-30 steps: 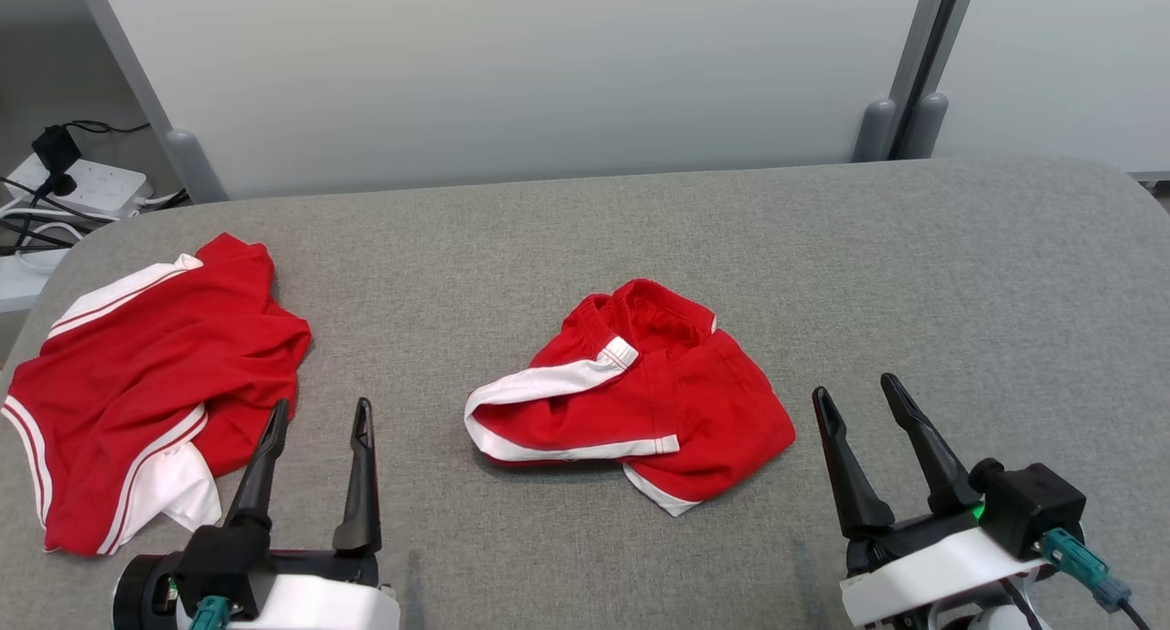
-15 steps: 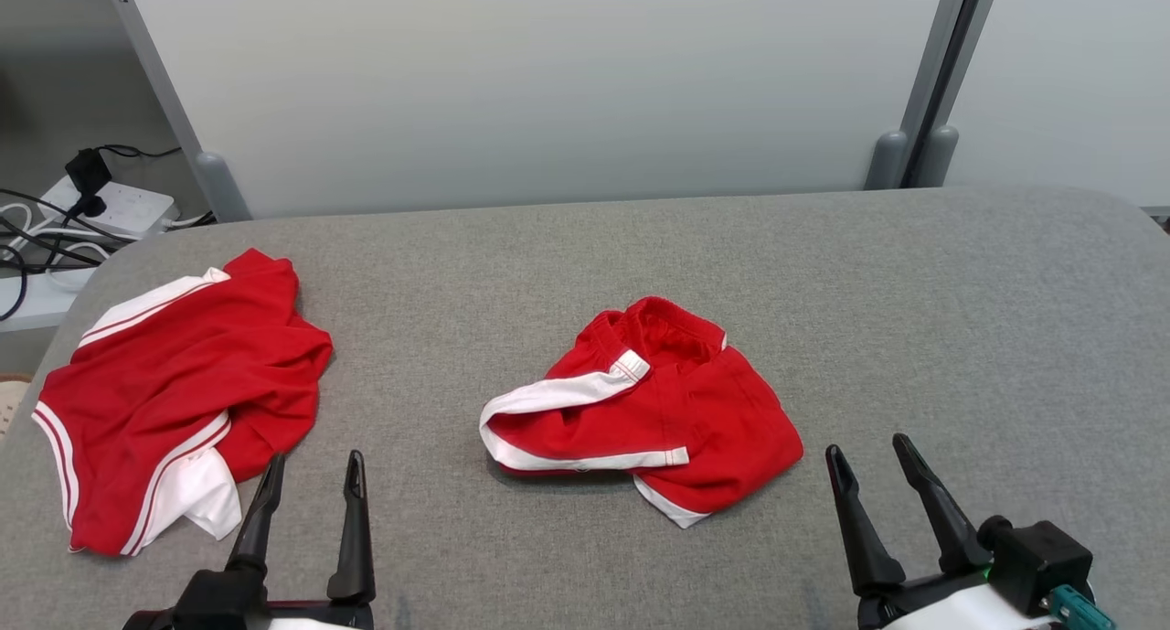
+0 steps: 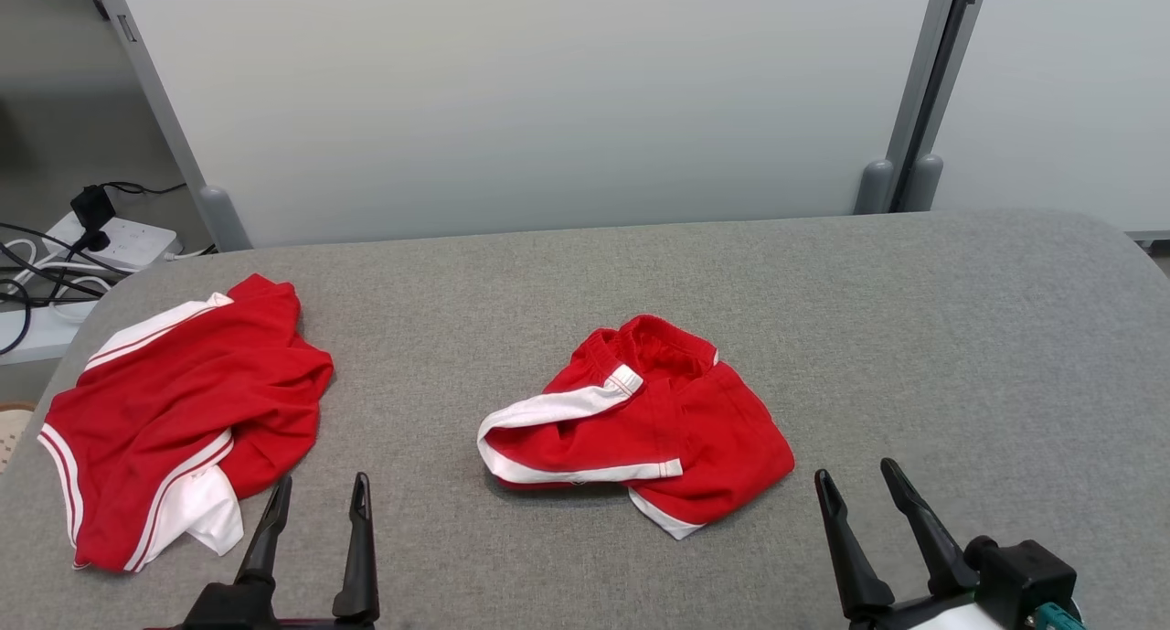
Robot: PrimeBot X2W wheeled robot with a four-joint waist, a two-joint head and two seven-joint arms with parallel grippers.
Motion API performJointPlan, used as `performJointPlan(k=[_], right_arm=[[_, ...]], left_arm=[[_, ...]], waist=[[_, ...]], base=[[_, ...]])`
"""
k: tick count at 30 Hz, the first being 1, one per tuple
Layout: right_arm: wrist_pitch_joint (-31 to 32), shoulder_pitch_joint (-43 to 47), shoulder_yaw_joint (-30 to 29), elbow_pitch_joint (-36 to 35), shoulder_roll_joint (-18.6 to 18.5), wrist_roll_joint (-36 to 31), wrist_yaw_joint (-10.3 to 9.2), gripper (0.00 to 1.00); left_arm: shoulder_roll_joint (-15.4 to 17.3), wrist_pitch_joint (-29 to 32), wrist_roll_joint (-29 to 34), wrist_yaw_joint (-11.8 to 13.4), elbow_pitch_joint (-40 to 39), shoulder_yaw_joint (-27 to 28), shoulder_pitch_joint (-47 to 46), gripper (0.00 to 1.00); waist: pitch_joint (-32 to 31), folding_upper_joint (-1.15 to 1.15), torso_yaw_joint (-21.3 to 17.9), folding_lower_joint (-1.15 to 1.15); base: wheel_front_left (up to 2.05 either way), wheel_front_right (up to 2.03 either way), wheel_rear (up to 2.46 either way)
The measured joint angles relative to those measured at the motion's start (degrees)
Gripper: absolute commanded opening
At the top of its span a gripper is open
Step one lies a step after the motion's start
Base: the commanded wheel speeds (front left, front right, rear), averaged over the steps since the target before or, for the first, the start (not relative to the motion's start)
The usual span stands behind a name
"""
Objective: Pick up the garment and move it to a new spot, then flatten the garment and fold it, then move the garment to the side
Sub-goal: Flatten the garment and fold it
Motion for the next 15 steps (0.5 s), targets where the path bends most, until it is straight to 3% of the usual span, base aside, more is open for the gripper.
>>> performJointPlan(k=[15], right_arm=[[0.0,0.57,1.43,0.42,0.11,0.01,0.0,1.0]], left_arm=[[0.01,0.01,1.22,-0.07,0.73,-2.44,-0.56,1.0]], waist=[[1.47,0.0,0.24,0.0]], base=[[0.0,0.0,0.0]])
